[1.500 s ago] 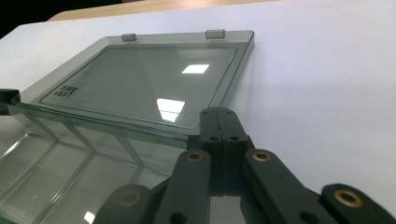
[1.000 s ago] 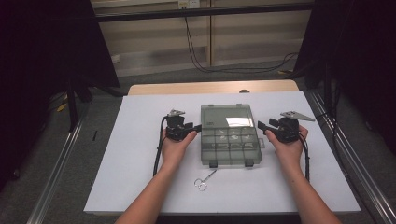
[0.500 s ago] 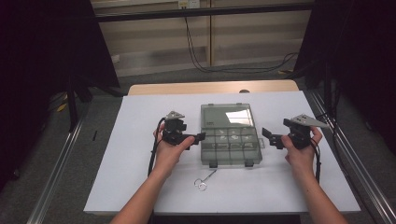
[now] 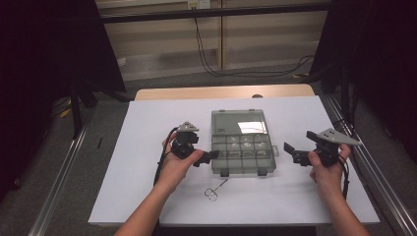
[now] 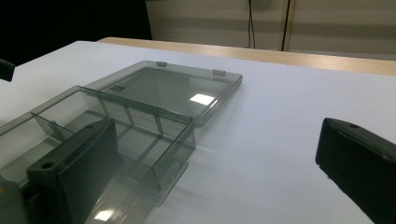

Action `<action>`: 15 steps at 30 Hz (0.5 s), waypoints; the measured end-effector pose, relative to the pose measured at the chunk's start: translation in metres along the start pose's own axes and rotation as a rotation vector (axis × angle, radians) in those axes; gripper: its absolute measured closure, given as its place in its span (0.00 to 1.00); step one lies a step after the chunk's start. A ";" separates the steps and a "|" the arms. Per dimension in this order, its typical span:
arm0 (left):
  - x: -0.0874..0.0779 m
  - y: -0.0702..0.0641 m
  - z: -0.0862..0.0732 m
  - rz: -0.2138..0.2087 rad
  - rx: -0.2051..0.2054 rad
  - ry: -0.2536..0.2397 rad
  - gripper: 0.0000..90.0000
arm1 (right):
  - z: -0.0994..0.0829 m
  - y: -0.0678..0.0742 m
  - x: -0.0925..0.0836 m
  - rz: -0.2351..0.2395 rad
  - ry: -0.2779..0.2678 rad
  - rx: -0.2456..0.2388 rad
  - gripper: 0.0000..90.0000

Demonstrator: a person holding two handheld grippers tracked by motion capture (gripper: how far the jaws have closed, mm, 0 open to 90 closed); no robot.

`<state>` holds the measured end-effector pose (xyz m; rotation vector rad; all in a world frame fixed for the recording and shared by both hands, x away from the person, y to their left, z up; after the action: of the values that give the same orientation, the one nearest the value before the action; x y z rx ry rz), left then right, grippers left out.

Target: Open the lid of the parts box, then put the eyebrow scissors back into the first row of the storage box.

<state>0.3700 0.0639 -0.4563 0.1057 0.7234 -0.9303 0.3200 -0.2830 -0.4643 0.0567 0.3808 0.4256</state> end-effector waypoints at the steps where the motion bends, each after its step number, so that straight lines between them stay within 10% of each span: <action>1: -0.001 -0.002 -0.001 -0.002 0.009 0.017 0.00 | 0.000 0.000 -0.002 -0.001 0.000 -0.002 0.00; 15: -0.006 -0.021 -0.010 -0.034 0.079 0.090 0.00 | -0.008 0.005 -0.029 0.015 -0.017 -0.028 0.00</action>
<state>0.3464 0.0588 -0.4560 0.2064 0.7741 -0.9918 0.2912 -0.2906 -0.4610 0.0358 0.3576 0.4448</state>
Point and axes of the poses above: each handheld gripper's, and its own axes: x roughly forward along the jaws, z roughly out of its top, y roughly to its left, the point moved 5 cm from there along x, roughly forward along the jaws, and after that the axes turned 1 degree about z, right-handed, at the moved point
